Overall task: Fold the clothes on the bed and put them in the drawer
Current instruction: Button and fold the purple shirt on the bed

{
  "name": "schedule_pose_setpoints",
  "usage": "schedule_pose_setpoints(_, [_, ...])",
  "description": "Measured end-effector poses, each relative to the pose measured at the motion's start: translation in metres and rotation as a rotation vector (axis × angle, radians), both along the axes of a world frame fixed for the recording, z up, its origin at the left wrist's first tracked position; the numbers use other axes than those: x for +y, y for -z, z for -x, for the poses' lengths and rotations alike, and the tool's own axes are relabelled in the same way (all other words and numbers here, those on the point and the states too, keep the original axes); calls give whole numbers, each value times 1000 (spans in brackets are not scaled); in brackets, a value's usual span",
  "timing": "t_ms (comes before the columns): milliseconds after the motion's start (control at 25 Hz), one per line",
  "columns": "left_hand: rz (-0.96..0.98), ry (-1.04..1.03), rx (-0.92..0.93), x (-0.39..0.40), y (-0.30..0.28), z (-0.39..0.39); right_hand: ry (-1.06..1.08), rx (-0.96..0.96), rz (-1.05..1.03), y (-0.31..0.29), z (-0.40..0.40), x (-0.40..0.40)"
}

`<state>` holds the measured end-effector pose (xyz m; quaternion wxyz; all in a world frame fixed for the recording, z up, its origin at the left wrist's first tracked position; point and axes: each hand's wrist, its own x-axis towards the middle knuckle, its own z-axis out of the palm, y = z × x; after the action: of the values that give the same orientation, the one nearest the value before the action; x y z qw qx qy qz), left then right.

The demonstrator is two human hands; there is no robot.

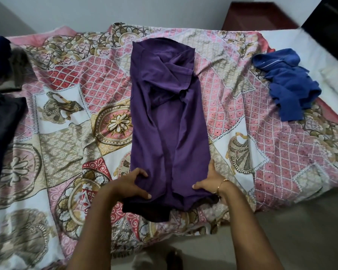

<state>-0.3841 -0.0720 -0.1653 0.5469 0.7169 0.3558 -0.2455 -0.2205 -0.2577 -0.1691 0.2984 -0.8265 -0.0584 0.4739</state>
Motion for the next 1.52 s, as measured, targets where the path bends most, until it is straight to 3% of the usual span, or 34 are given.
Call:
schedule_pose_setpoints(80, [293,-112,-104,7,-26,-7,40,188,-206,-31,-11,5])
schedule_pose_setpoints(160, [412,-300,-209,14,-40,-18,140,367,-409,-54,-20,13])
schedule_pose_setpoints(320, [607,-887,-312,42,-28,-68,738,654,-662,-40,-56,47])
schedule_pose_setpoints(400, [728,-1156,-348,55,-12,-94,978,664,-726,-19,-74,65])
schedule_pose_setpoints(480, [654,-1282,-343,62,8,-114,1113,566,-684,1,-86,79])
schedule_pose_setpoints(560, [305,-1133,-317,65,29,-119,1112,351,-590,15,-87,91])
schedule_pose_setpoints(600, [26,-956,-277,66,38,-117,1059,206,-539,20,-84,97])
schedule_pose_setpoints(680, [-518,-522,-128,70,51,-114,813,-196,-337,36,-84,105])
schedule_pose_setpoints(720, [-645,-418,-118,72,53,-114,631,-410,-195,42,-84,106])
schedule_pose_setpoints(800, [-658,-450,-210,78,48,-122,361,-671,58,49,-85,108])
schedule_pose_setpoints(960, [-731,-546,-222,80,49,-132,213,-735,289,57,-94,108])
schedule_pose_setpoints(1040, [-795,-519,-181,82,58,-128,239,-758,255,63,-98,107])
schedule_pose_setpoints(1160, [-838,-596,-274,82,69,-125,260,-838,140,70,-101,105])
schedule_pose_setpoints(1280, [-809,-674,-343,79,65,-132,351,-915,-20,71,-101,101])
schedule_pose_setpoints(1400, [-753,-703,-344,90,68,-135,299,-960,-70,73,-107,97])
schedule_pose_setpoints(1520, [-874,-486,-428,110,75,-125,125,-1119,-204,79,-118,82])
